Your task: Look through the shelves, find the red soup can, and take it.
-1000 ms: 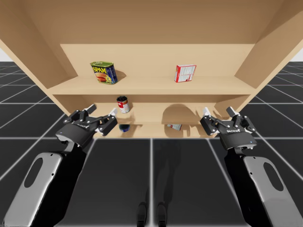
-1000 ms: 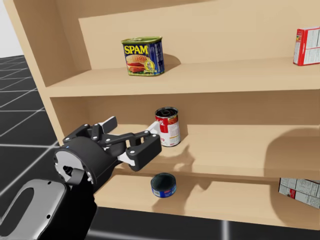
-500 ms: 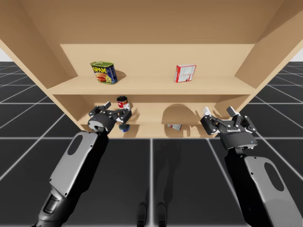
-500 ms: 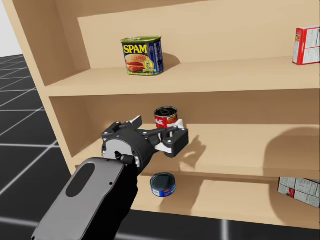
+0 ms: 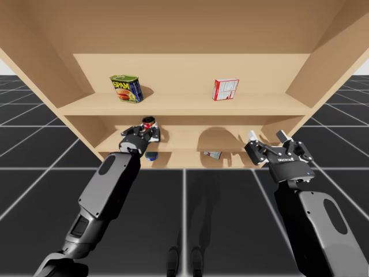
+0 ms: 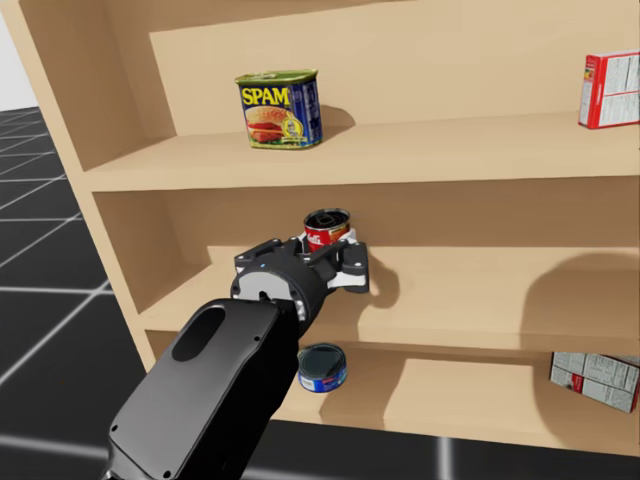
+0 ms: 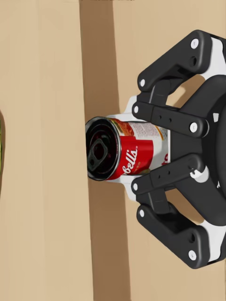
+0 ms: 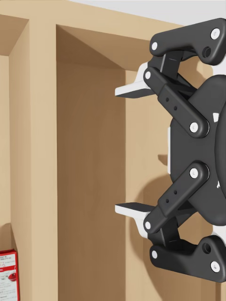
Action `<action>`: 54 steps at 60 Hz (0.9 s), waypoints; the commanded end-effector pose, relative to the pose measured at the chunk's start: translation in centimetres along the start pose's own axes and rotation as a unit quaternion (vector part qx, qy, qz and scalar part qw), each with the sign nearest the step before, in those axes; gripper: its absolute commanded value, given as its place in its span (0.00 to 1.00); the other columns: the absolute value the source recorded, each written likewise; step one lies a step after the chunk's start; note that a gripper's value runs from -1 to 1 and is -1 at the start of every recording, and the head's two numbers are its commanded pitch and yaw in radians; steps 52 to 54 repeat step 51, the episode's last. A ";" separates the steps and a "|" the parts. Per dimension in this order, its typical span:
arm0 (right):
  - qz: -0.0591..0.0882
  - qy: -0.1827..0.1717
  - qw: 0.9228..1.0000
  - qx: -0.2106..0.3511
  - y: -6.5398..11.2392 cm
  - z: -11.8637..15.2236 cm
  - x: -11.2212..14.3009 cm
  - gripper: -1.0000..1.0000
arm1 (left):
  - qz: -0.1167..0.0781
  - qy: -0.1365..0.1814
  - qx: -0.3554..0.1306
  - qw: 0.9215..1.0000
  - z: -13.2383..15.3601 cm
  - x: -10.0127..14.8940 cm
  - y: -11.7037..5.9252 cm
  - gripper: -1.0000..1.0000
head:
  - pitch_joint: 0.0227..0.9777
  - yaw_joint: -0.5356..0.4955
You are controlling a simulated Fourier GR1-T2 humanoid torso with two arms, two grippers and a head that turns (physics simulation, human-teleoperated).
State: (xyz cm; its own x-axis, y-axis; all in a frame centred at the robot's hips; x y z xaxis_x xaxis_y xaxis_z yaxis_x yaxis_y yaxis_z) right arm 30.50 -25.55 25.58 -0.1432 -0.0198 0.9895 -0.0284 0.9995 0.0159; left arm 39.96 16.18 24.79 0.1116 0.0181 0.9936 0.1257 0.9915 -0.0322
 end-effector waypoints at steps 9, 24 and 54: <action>-0.001 -0.001 1.000 0.000 -0.1 0.0 0.1 0.00 | 0.004 -0.019 -0.034 0.999 1.4 1.8 0.2 0.99 | 0.50 0.76; -0.002 -0.001 1.000 0.000 -0.1 0.0 0.1 0.00 | -0.015 -0.036 -0.060 0.997 5.7 4.1 0.6 0.97 | 0.50 0.76; -0.007 -0.007 1.000 0.001 0.0 0.0 0.2 0.00 | -0.084 -0.031 -0.108 0.990 16.0 5.2 2.4 0.98 | 0.50 0.76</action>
